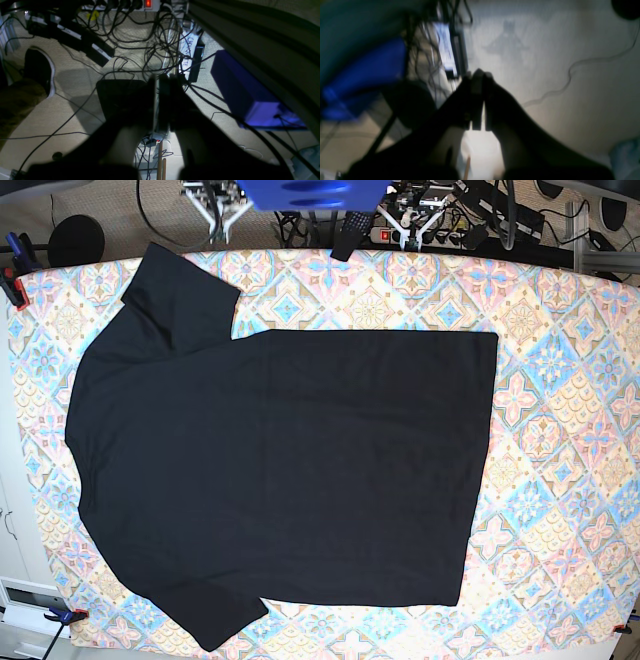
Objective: Fold the T-shirt properly
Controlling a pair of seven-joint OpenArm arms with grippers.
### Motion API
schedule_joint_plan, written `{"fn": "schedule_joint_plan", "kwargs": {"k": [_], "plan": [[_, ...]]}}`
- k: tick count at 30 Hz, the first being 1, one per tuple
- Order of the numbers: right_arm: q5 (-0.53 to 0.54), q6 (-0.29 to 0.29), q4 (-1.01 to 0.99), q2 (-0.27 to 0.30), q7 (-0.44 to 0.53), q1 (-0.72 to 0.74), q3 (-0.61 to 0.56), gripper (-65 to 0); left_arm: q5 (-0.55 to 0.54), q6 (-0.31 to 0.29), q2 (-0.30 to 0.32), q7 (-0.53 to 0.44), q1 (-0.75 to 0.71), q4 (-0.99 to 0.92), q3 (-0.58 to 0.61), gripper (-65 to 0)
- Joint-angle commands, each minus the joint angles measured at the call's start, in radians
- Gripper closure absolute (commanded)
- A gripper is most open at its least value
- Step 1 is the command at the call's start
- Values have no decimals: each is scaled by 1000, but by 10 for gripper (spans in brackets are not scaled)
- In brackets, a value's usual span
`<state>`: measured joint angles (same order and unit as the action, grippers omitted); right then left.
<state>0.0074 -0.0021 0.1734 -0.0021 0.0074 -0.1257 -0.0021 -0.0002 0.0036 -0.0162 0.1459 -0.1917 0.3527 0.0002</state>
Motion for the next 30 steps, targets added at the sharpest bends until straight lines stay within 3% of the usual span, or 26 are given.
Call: {"fn": "schedule_joint_plan", "kwargs": {"k": [1,30], "plan": [[-2,0,4,1,7,-5,-3,0,-1,0,0,-2,-4,3,1,-11],[-4,0,-5,3,-4,-5,-3,0,-1,0,2,-1,-10,3,-1,-11]]}}
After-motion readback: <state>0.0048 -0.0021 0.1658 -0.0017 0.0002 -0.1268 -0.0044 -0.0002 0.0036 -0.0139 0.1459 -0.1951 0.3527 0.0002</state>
